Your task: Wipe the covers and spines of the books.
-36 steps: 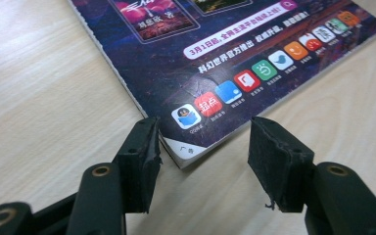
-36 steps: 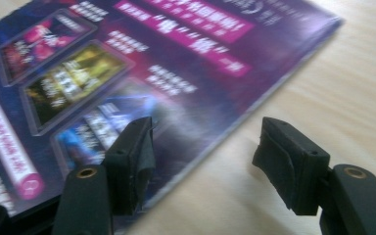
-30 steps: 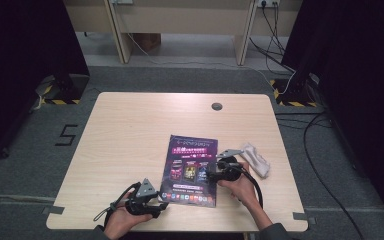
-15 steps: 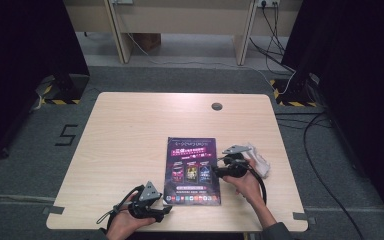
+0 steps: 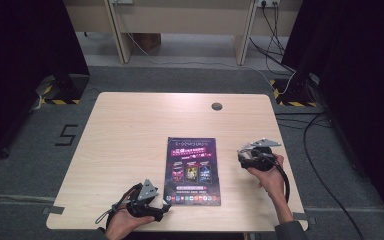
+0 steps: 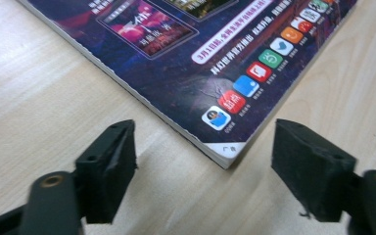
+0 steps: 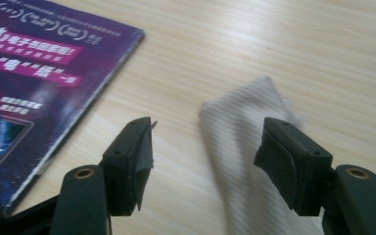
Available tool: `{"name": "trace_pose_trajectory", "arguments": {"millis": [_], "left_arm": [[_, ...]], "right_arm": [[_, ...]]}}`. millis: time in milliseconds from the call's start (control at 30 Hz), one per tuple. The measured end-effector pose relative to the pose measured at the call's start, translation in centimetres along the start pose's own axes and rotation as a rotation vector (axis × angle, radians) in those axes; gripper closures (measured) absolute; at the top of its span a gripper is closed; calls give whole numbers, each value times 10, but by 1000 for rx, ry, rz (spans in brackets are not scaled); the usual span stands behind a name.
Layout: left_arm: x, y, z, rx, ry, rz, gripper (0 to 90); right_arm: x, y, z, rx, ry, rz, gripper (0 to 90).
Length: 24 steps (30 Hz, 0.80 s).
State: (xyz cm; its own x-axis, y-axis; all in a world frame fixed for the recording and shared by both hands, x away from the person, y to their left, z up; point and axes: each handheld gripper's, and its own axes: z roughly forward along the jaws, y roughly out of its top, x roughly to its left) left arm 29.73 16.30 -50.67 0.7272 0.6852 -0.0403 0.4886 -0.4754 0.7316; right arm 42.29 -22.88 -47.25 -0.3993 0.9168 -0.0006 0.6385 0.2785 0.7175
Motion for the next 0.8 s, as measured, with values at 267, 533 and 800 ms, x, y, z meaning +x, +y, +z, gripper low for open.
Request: {"name": "trace_pose_trajectory", "arguments": {"millis": [267,533,800], "left_arm": [[0,1,-1,-25,-2,10,161],[0,-1,-2,-6,-4,26,187],[0,-1,0,-2,-7,35,241]], "right_arm": [[-19,-5,-2,24,-46,23,427],[-25,-8,1,50,-55,7,460],[-30,-14,13,80,-12,34,535]]}}
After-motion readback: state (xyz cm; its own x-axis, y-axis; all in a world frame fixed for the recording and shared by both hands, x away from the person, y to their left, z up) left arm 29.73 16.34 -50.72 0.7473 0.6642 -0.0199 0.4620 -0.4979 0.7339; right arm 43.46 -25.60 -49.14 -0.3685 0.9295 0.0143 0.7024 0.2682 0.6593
